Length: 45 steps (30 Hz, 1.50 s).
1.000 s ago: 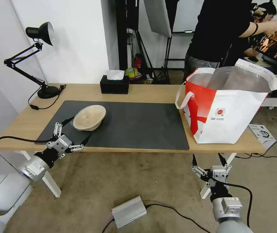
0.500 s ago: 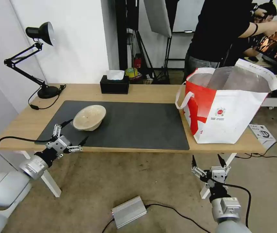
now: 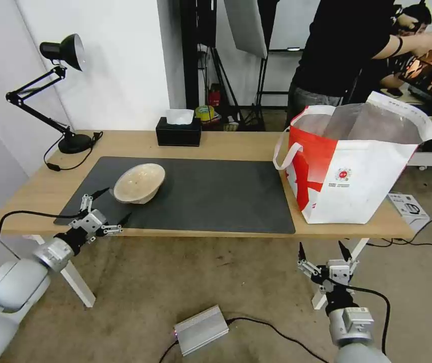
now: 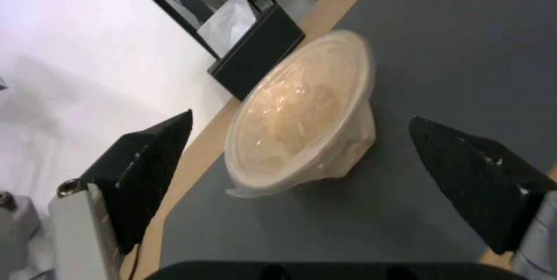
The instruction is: Pick up the trash from the table and place it into the takeout bag.
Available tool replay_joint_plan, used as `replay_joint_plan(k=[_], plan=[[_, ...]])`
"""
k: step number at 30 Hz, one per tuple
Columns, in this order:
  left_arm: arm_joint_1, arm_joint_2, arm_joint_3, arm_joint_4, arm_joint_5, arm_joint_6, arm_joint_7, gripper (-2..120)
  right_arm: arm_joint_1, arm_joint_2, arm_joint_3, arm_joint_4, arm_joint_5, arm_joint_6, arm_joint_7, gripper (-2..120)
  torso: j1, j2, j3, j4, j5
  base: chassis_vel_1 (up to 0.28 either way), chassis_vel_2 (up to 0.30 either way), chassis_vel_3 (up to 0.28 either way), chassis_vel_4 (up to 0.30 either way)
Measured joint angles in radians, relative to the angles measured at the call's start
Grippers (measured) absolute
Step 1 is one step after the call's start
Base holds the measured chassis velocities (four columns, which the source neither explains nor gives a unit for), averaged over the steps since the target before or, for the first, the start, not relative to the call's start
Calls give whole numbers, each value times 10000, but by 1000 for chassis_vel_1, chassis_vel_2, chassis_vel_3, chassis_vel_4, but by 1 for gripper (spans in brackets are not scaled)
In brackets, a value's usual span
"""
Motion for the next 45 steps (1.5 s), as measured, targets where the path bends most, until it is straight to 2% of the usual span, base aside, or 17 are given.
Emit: replay_joint_plan(k=[11, 32, 45], plan=[[-728, 90, 463, 586, 5, -66, 5, 100, 91, 102, -81, -71, -40, -20, -8, 100, 1, 0, 0, 0, 0, 0, 0, 0, 0], [-978, 177, 740, 634, -46, -76, 5, 100, 94, 127, -180, 13, -87, -37, -9, 100, 0, 0, 0, 0, 1, 0, 0, 0, 0], [-1568, 111, 1430, 1097, -58, -120, 9, 100, 85, 190, -180, 24, -128, -46, -8, 100, 0, 0, 0, 0, 1, 0, 0, 0, 0]])
